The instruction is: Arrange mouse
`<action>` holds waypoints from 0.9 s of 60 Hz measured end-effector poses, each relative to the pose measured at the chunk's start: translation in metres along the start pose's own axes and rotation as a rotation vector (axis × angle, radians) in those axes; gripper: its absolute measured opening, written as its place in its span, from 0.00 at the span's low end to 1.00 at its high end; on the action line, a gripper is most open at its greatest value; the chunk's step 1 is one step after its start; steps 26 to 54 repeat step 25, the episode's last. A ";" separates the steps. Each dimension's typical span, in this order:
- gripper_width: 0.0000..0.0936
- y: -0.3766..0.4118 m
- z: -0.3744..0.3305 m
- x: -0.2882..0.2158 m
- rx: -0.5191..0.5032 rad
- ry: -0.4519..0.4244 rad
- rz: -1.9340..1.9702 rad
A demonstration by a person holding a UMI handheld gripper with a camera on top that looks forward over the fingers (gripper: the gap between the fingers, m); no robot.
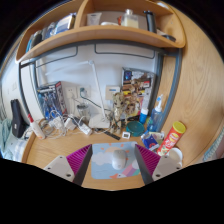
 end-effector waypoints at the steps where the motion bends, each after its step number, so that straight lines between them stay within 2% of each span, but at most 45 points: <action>1: 0.91 0.002 -0.007 0.000 -0.001 -0.002 0.000; 8: 0.92 0.018 -0.052 0.002 -0.004 -0.007 0.002; 23: 0.91 0.047 -0.099 0.028 0.003 0.018 -0.019; 54: 0.92 0.048 -0.102 0.031 0.011 0.019 -0.033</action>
Point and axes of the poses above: the point between the fingertips, and its own axes, seen from behind it with the camera up: y to the left, x down, z forward, the way the camera looks, the point moved 5 cm from there along -z, backward, against the way the camera looks, and after that the axes turned 12 degrees about x, right-handed, at the moved point
